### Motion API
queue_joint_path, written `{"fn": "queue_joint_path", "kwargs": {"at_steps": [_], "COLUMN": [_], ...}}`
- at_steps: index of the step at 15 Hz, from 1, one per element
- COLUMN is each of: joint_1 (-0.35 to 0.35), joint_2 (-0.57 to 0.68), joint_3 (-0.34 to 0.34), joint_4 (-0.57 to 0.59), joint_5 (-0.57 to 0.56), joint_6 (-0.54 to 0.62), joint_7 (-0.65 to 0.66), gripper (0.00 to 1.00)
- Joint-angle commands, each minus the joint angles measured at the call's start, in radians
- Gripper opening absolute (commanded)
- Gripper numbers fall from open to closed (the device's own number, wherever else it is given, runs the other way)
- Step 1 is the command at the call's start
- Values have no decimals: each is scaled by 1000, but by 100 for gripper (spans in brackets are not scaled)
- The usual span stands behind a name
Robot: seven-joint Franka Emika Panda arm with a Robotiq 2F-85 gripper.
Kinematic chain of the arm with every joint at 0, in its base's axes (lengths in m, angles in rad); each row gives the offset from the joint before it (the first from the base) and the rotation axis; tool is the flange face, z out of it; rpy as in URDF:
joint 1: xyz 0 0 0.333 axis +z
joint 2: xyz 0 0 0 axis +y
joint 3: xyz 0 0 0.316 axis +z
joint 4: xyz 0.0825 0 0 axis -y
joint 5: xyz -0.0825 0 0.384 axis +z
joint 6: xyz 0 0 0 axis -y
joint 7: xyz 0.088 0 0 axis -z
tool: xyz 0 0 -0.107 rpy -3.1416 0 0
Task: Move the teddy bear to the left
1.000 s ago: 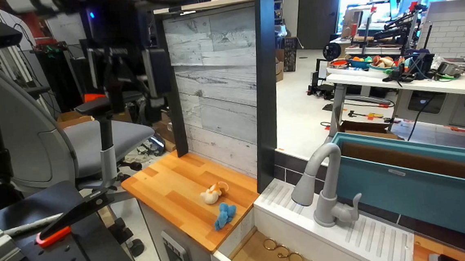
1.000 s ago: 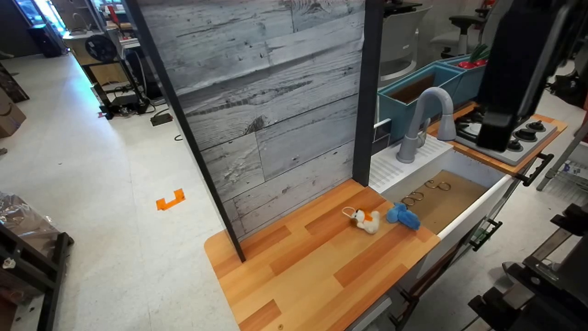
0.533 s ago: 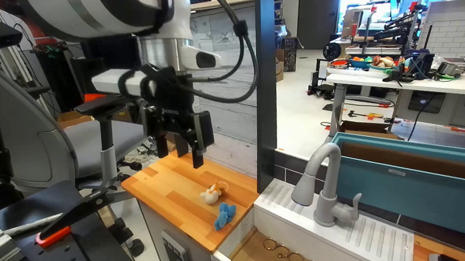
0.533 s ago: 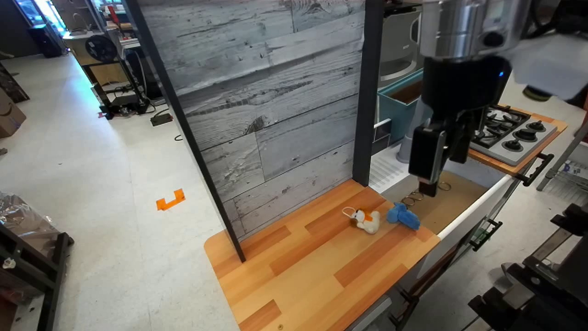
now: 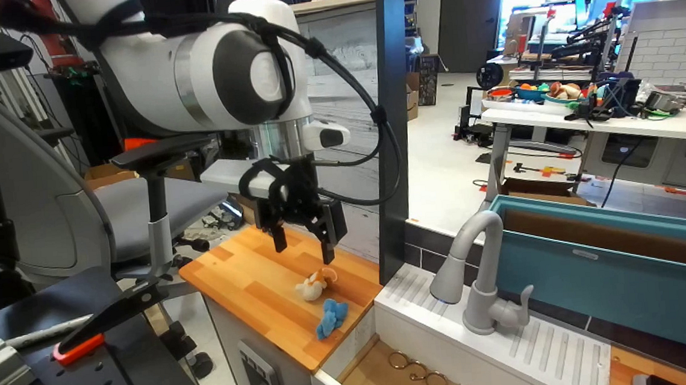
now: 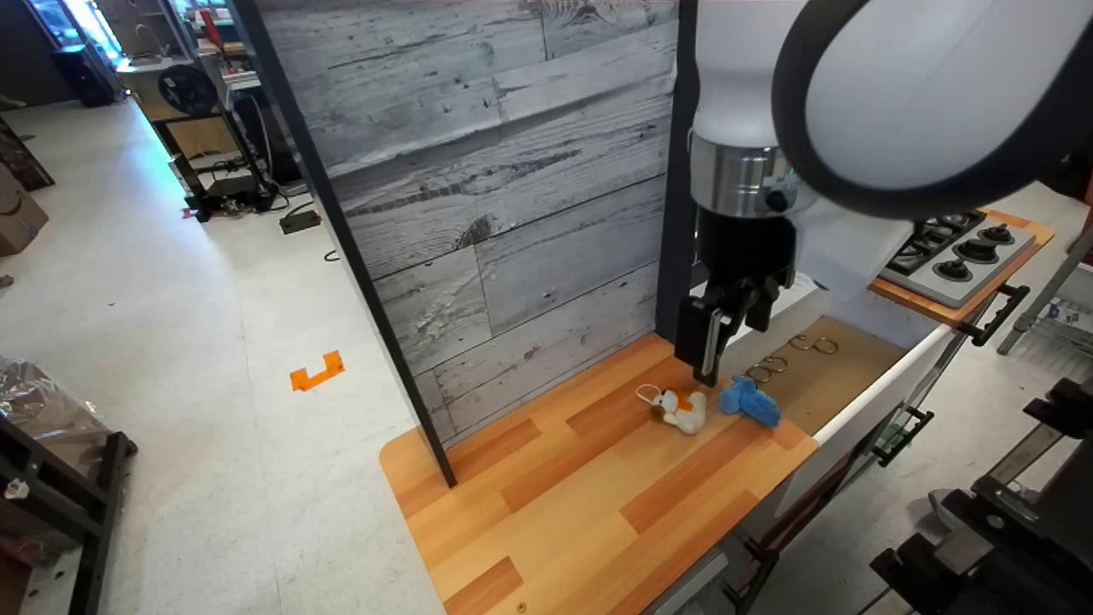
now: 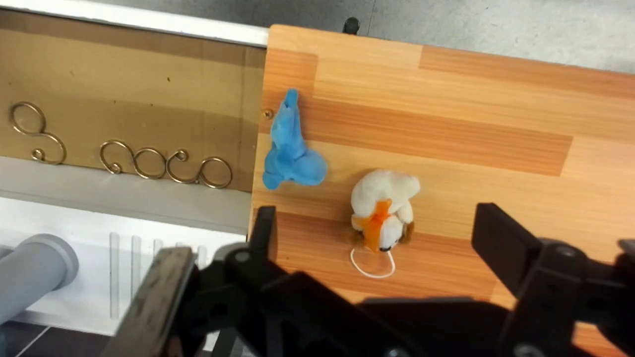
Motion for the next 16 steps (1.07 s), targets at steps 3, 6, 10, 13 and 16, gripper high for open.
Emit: {"fn": "queue_joint_path", "kwargs": {"at_steps": [3, 6, 10, 13, 16], "joint_1": [49, 57, 55, 55, 60], "joint_2": [168, 234, 306, 347, 381], "joint_3": [-44, -50, -40, -28, -25], "joint_4": [159, 226, 307, 356, 395], "joint_5": [-8, -1, 8, 13, 13], "joint_6": [24, 2, -23, -46, -68], "joint_7": [30, 33, 25, 20, 21], "gripper": [100, 100, 100, 100, 75]}}
